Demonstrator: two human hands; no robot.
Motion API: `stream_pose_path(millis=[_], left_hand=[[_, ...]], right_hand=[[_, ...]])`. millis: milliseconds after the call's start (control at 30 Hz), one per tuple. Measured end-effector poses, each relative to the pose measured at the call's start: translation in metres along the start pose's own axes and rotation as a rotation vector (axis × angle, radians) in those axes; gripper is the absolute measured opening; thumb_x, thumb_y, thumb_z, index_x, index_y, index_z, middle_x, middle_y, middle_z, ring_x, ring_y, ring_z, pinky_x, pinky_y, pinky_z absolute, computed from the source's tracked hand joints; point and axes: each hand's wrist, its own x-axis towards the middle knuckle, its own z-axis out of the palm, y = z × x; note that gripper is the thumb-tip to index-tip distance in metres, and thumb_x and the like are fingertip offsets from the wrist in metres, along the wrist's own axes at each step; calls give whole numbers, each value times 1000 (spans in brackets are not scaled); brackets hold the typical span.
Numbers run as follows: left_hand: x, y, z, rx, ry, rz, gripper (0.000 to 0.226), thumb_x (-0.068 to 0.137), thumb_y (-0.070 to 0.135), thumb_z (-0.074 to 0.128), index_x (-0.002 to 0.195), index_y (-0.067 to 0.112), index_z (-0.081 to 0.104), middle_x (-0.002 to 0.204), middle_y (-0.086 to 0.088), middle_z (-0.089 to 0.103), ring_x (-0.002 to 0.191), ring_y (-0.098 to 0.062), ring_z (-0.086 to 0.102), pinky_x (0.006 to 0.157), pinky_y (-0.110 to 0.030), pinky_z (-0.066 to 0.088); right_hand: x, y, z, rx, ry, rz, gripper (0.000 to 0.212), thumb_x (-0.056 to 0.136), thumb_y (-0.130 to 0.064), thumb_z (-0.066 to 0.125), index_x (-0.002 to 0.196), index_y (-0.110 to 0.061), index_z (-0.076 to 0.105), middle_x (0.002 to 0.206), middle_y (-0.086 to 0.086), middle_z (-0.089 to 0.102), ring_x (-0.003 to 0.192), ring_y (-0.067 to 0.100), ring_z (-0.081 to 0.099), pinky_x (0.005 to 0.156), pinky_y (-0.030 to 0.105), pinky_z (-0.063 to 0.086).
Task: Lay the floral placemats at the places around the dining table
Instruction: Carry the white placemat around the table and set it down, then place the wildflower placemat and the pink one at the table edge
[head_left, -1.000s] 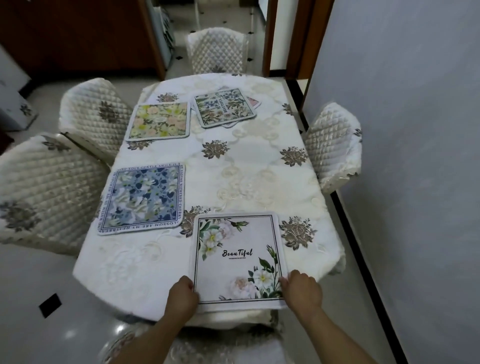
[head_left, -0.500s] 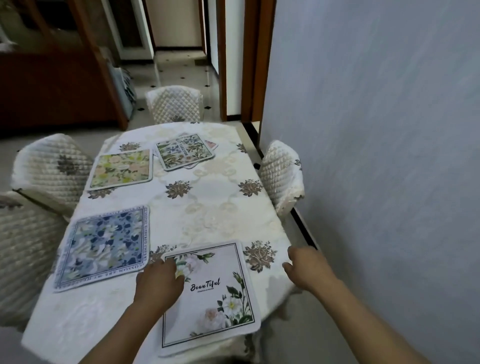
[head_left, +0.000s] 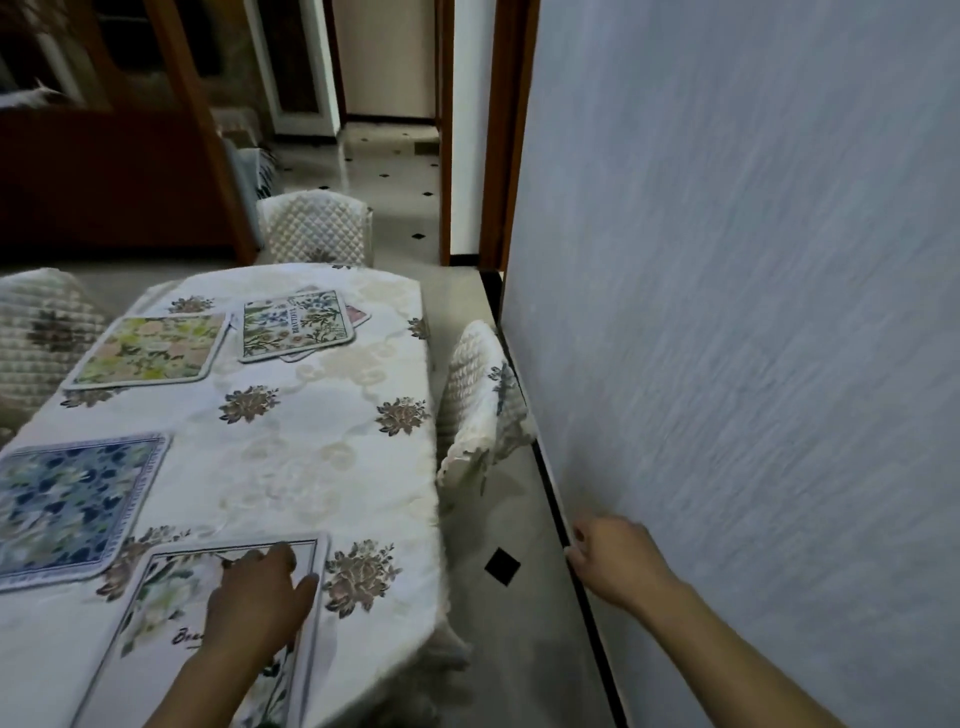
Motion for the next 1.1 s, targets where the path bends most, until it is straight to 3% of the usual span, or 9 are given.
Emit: stream_pose_path(millis=[167,333,567,733,900,1100], left_hand=[[4,44,-12,-36,108,-12,35,88,44,60,109,16,55,102,-9,61,88,-27,60,67,-33,49],[41,51,-25,-41,130,-101,40,87,44,61,112,14,54,103,-10,62,90,-28,60,73,-37,52],[144,73,-18,-105,173,-215,45,87,44,62,114,10,54,98,-12,62,89,-31,60,72,-38,52],[209,98,-27,-124,206,-303,44,87,45,61,115,12,54,106,-13,63,97,-33,59,73,-38,50],[242,117,-33,-142,236,-401,41,86,47,60,112,16,53,104,-9,63,95,-29,60,71,-36,50],[259,141,-14,-111,240,-646,39,88,49,55,112,18,52,100,-5,60,91,-24,59,66,-34,47]], right_hand=[[52,33,-34,18,31,-87,19,90,-37,50,93,-18,55,92,3,61,83,23,60,70,31,47],[118,19,-61,-41,65,-224,23,87,-38,52,94,-16,55,97,9,62,88,29,61,75,36,50],[262,-5,-107,-92,115,-367,17,86,-37,51,86,-20,47,89,8,59,79,29,59,65,33,42],[367,-17,-122,-137,64,-422,25,89,-37,52,92,-12,54,90,10,60,81,31,60,73,38,50],[470,-55,-121,-148,-8,-520,27,91,-38,52,102,-14,56,95,10,61,84,30,59,69,35,47],[600,-122,-118,-123,-50,-762,20,87,-36,53,88,-16,55,93,12,64,84,33,61,67,35,48]])
